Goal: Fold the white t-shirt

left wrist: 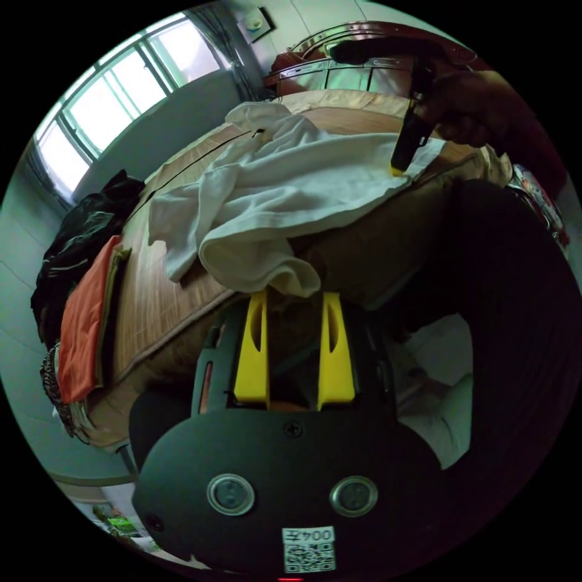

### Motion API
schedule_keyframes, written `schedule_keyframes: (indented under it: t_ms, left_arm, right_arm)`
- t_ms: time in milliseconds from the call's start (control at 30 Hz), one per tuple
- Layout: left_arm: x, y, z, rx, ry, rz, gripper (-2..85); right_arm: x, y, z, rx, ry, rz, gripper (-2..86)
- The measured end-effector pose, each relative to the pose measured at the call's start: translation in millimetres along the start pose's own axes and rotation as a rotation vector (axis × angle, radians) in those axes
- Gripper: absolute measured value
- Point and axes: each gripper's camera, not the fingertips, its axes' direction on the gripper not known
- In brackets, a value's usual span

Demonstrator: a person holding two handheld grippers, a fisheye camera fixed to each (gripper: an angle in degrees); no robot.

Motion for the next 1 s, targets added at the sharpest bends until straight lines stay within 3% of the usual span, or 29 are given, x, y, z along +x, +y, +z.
schedule_keyframes:
  t_ms: [300,500,767,1000]
  left_arm:
    - [-6.5,17.0,-35.5,0.083,0.056,-0.11,9.4]
    - [-17.7,24.5,-44.3,0.061,0.125,-0.177,4.2]
    - [-24.6,33.1,-40.1,0.003,0.15,-0.177,3.5]
    - [-72.8,37.0,-72.7,0.02,0.162,-0.228,2.7]
  right_arm:
    - [37.5,14.3,-2.6,-0.008,-0.083,0.016,-0.8]
    - [53.7,28.0,-10.5,-0.01,-0.072,0.014,-0.8]
    - [81.8,54.2,-27.8,0.013,-0.081,0.032,-0.7]
    - [125.8,114.5,-65.9,0.185,-0.157,0.063,1.4]
